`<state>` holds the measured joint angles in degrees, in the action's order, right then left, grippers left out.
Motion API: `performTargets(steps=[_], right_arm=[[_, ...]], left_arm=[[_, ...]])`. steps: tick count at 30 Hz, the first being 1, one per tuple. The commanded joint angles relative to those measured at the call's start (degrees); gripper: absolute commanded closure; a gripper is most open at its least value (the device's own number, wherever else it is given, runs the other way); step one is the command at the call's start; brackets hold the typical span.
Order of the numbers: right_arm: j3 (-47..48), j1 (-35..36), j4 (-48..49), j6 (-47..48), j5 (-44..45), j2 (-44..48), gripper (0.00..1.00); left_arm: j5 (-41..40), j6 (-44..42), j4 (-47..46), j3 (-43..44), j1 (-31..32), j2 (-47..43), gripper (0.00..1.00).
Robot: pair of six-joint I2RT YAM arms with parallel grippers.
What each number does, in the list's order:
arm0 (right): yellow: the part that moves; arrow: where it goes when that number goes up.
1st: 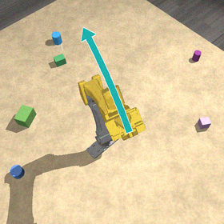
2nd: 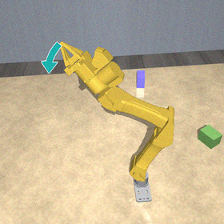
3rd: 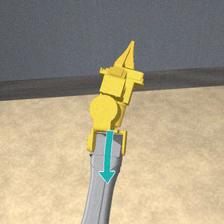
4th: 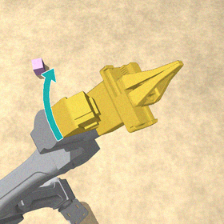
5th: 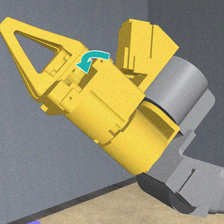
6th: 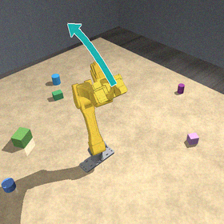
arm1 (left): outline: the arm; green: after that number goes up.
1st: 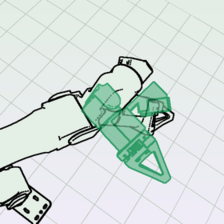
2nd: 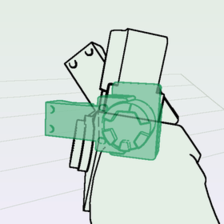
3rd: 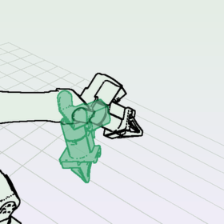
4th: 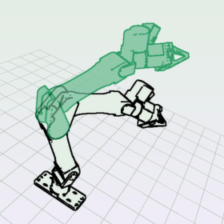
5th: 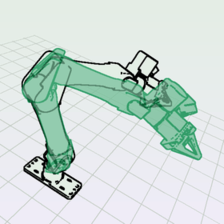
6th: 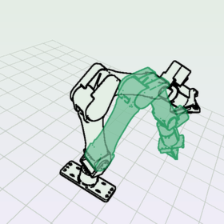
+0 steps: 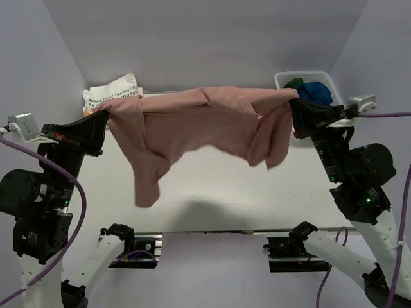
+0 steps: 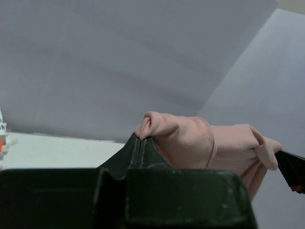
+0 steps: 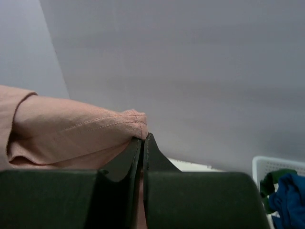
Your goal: Fold and stack the t-shirts
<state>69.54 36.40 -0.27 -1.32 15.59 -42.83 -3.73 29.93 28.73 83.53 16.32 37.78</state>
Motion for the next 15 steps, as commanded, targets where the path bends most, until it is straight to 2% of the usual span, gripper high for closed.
performTargets(steps=[1,5,8,9,10,12,13,14,15], right_arm=[[2.97,-1.69,-2.18,2.82,4.17,0.03,1.0],[2.1,-1.86,-5.26,-0.43,13.99,-6.9,1.0],[-1.75,-2.91,-7.54,-4.38,20.42,-14.71,1.0],[-2.82,-3.44,-7.9,-7.7,20.18,-16.31,1.0],[-4.13,-4.57,-8.68,-9.04,18.26,-21.63,1.0],[-8.88,-6.78,-10.0,-14.72,16.15,-25.44,1.0],[-9.85,-9.57,-13.4,-15.63,11.78,-31.81,0.76],[-9.51,-10.29,-15.09,-17.99,11.74,-33.97,0.56],[-8.38,-10.65,-18.33,-18.97,12.17,-35.64,0.3]], left_arm=[[-2.78,-2.25,-1.67,1.29,-1.73,2.11,1.0],[-6.72,-0.06,2.37,0.77,-1.12,10.1,1.0],[-9.89,1.88,4.57,-1.87,-1.11,19.76,1.0],[-9.9,2.67,5.19,-4.31,-1.98,22.49,0.85],[-10.68,2.67,5.19,-5.73,-1.99,28.69,0.69],[-12.61,4.16,8.33,-7.06,-2.51,36.45,0.29],[-13.67,6.17,11.49,-3.67,-2.52,44.93,0.11],[-14.37,6.97,14.57,-1.81,-2.52,48.58,0.1],[-14.9,6.98,18.43,-0.13,-3.04,51.49,0.1]])
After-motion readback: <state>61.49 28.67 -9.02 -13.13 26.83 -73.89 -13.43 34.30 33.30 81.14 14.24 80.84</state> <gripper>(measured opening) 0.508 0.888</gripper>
